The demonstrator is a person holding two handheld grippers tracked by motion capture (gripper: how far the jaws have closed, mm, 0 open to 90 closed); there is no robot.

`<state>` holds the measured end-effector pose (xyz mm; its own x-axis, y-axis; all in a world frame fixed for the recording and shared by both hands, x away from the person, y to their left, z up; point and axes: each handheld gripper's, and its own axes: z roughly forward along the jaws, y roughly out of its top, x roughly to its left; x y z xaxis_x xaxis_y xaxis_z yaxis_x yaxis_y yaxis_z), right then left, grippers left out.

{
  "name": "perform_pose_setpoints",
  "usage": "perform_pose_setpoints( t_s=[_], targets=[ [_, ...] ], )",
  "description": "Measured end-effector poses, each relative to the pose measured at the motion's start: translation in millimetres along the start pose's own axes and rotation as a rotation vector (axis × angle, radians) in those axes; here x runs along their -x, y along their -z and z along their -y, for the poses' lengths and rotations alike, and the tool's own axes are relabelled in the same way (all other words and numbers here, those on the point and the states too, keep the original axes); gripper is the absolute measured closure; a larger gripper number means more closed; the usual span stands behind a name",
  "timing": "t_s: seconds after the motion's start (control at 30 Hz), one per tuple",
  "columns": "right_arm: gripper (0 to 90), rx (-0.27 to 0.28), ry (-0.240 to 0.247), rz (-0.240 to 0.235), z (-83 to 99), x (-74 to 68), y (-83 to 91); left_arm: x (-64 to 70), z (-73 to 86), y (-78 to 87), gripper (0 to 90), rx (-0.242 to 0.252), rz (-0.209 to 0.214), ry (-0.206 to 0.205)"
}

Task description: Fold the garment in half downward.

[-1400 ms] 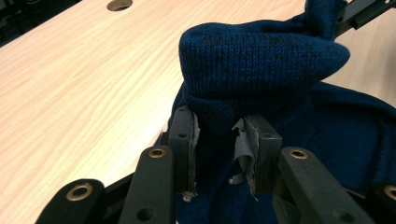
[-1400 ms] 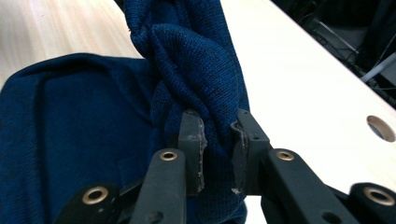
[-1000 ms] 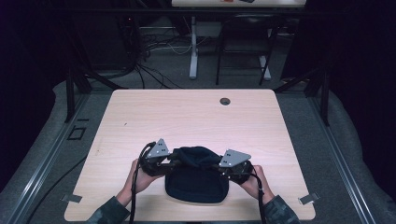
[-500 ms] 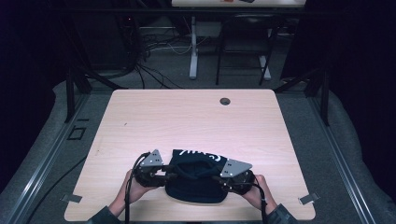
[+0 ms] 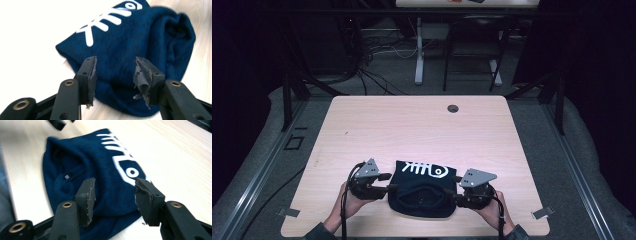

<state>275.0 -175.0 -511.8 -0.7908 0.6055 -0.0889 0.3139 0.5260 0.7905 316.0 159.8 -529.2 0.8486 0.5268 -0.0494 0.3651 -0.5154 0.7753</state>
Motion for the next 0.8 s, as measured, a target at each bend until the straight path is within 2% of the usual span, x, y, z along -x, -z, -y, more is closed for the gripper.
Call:
perform_pose_setpoints(
  t_s=[0.07,0.13,0.2,0.23,0.3,0.37,0.53,0.67,0.8],
  targets=[
    [50.5,-0.015,-0.039,0.016,-2.8,1.1,-8.8,4.4,-6.6,-9.3,44.9,-0.007,-0.012,-0.008],
    [48.8,-0.04,-0.078,0.013,-4.1,1.6,-19.7,7.6,-9.9,-20.4,41.2,-0.035,-0.021,-0.019],
    [44.2,-0.081,-0.108,0.007,-1.9,0.4,-31.9,8.1,-9.8,-26.1,37.7,-0.052,-0.018,-0.015],
    [42.7,-0.11,-0.118,-0.004,0.3,-0.7,-38.0,8.5,-6.5,-35.7,36.2,-0.081,-0.014,-0.013],
    [35.7,-0.15,-0.132,-0.019,6.4,-4.2,-48.3,9.0,-1.2,-40.2,33.3,-0.095,-0.01,-0.004],
    [29.9,-0.193,-0.125,-0.036,11.4,-5.7,-54.3,9.9,4.3,-42.1,32.8,-0.102,-0.004,0.001],
    [18.6,-0.238,-0.112,-0.05,18.5,-1.7,-62.9,14.6,12.5,-43.2,32.3,-0.111,-0.012,-0.022],
    [12.3,-0.243,-0.107,-0.05,22.3,2.9,-67.9,17.3,19.0,-43.4,32.2,-0.098,-0.021,-0.011],
    [9.9,-0.241,-0.099,-0.042,22.7,8.0,-71.7,18.5,19.6,-44.7,31.9,-0.092,-0.035,-0.001]
  ],
)
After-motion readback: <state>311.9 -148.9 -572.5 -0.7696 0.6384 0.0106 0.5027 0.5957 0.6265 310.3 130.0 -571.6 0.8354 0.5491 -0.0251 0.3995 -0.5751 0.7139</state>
